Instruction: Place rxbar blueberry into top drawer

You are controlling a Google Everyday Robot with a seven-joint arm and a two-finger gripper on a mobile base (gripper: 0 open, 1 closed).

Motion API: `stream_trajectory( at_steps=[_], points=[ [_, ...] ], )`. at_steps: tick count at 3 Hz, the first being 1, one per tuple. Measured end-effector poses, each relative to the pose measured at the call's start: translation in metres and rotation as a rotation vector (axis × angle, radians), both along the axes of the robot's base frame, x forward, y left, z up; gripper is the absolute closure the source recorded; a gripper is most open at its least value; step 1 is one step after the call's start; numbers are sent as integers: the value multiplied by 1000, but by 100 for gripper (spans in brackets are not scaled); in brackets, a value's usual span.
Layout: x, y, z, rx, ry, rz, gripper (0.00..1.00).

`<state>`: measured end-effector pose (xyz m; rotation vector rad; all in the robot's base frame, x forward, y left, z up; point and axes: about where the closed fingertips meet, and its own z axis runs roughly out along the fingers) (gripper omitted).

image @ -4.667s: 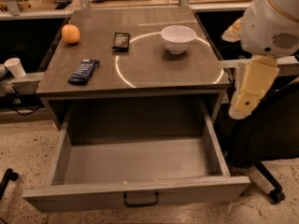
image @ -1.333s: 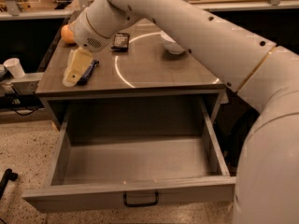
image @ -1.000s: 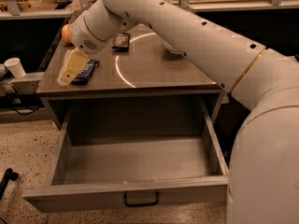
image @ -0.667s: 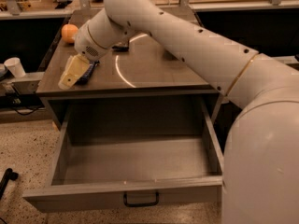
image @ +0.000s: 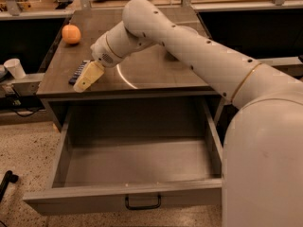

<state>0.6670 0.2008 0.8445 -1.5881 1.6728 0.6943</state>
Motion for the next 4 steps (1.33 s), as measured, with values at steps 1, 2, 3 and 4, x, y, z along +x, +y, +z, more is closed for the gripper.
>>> stream_trajectory(
  at_steps=[1, 2, 3, 4],
  points=[
    [11, -5, -4, 2, 11, -23, 0],
    [22, 2, -9, 28, 16, -32, 0],
    [29, 6, -16, 38, 23, -49, 0],
    [31, 11, -21, 23, 17, -37, 19]
  ],
)
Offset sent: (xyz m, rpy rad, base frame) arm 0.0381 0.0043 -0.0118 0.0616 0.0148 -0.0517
